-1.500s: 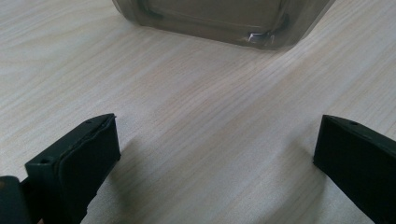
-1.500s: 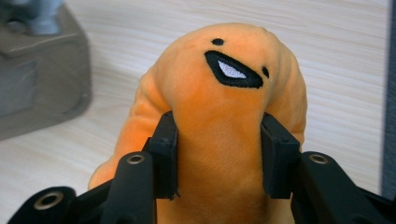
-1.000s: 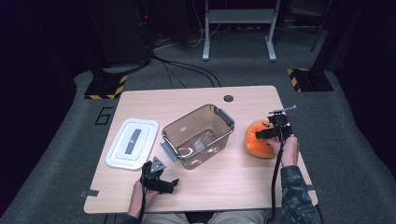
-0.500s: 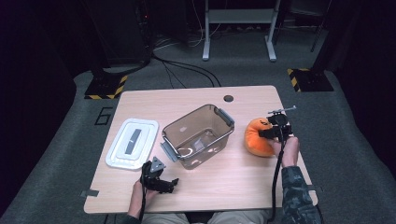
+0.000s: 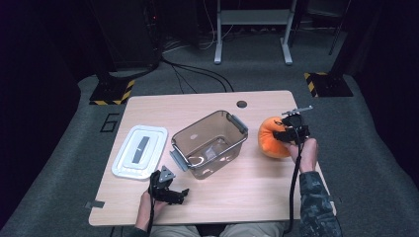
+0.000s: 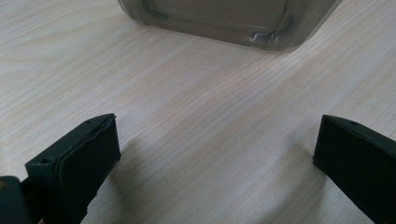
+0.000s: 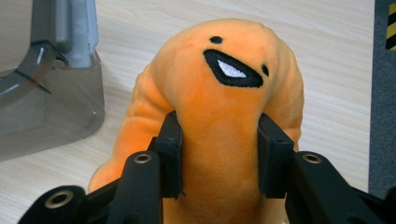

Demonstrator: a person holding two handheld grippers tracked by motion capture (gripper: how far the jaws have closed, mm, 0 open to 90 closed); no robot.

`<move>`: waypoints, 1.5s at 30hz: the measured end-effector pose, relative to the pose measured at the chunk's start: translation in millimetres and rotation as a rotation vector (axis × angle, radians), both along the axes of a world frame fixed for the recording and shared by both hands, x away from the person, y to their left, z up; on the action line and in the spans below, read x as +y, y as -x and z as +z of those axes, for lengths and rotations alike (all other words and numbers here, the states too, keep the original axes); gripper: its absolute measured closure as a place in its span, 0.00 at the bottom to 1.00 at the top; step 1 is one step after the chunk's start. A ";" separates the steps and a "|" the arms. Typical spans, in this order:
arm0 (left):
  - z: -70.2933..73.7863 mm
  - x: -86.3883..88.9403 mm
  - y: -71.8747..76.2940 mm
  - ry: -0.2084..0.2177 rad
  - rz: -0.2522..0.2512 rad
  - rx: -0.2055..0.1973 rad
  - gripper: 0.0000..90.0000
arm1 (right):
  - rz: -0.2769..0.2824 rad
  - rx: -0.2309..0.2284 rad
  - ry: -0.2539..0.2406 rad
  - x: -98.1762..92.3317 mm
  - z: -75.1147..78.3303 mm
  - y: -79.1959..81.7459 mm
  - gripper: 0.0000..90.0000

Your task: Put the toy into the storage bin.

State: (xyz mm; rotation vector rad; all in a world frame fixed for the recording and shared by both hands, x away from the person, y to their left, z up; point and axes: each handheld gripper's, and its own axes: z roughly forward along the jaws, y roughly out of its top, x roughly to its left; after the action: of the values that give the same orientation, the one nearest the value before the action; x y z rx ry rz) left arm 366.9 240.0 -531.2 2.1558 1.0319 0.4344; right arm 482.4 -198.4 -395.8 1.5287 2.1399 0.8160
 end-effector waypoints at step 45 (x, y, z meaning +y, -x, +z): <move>0.1 0.2 -0.2 -0.004 -0.002 -0.002 0.00 | 0.115 -0.140 0.046 7.7 74.4 1.7 0.69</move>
State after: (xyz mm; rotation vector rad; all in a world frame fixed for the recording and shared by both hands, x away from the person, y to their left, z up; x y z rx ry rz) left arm 367.1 240.2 -531.1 2.1592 1.0283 0.4379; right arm 480.7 -190.6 -321.5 1.2964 2.1431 0.8788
